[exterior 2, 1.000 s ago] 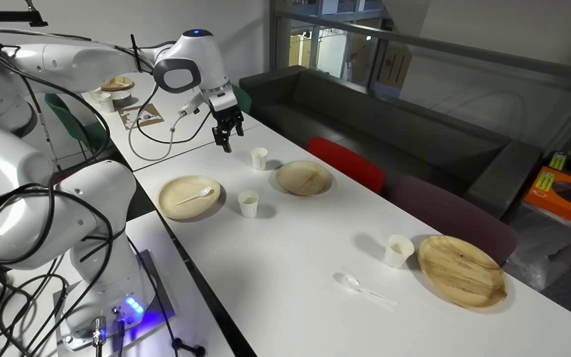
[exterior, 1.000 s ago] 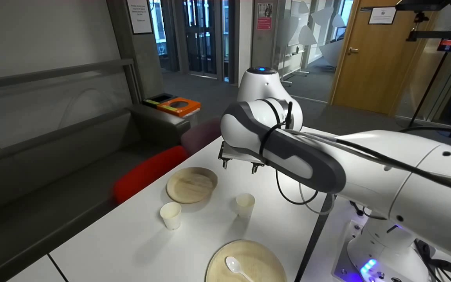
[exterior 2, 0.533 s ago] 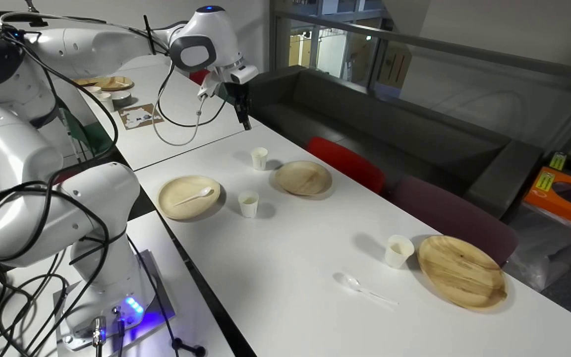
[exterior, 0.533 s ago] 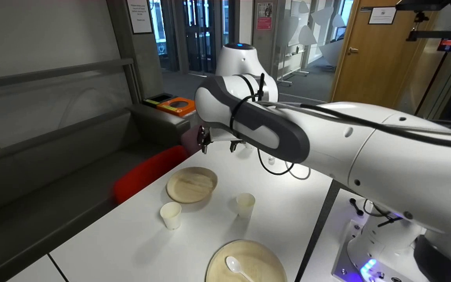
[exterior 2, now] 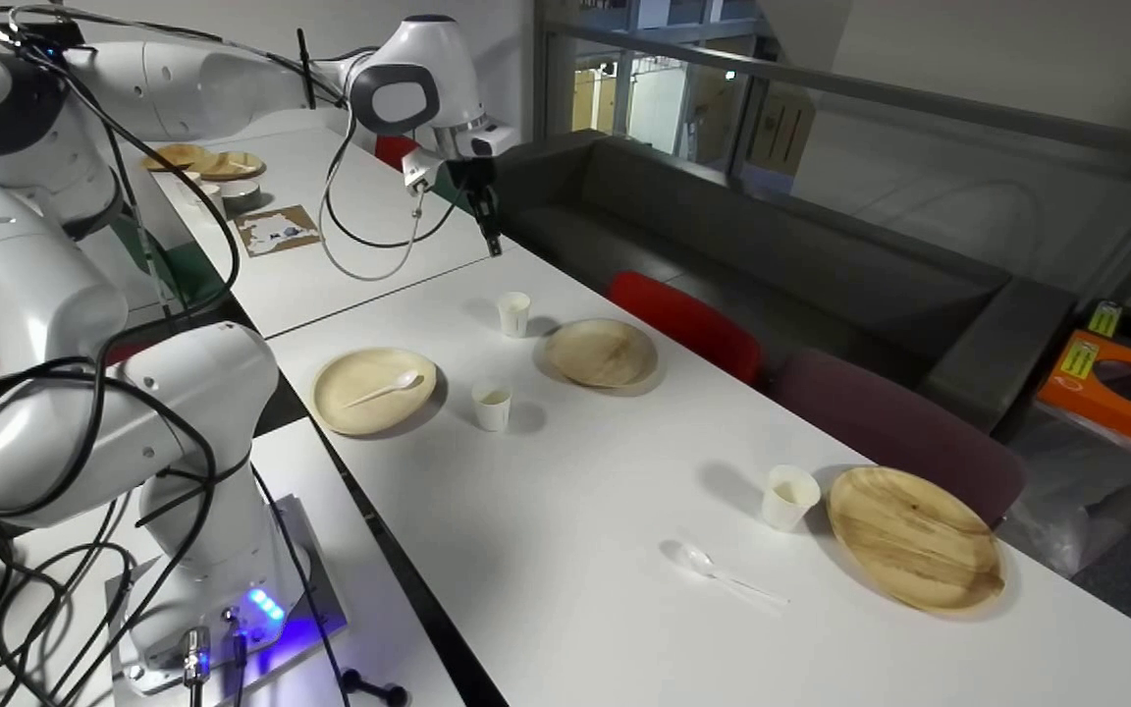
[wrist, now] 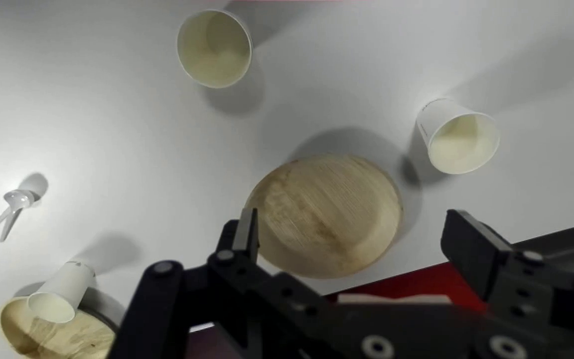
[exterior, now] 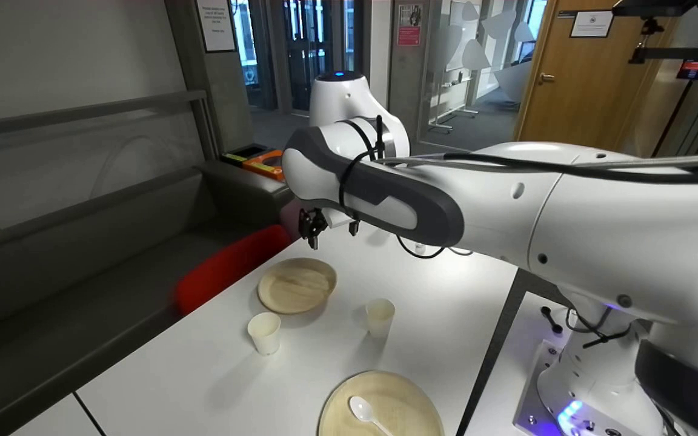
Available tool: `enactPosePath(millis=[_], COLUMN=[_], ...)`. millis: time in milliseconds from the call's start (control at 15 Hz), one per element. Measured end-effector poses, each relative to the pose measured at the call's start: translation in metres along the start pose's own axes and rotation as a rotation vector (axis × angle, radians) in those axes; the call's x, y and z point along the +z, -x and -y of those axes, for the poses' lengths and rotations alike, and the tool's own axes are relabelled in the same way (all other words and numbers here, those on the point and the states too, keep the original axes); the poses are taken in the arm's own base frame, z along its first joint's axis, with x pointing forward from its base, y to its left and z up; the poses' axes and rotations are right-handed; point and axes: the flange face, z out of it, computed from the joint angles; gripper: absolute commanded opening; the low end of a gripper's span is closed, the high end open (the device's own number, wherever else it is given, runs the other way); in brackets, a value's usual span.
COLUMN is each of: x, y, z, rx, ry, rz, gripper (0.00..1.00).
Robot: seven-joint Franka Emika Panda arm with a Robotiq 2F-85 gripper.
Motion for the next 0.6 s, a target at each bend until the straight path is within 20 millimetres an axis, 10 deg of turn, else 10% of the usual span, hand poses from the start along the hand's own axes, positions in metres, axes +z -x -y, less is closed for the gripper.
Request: enactPosePath(millis=[333, 600], x=[0.003, 0.053], y=[-0.001, 0.024], z=[0.001, 0.033], rx=[-0.005, -0.084], ry=[0.008, 0.031], rz=[0.002, 0.088], gripper=[1.00, 1.00])
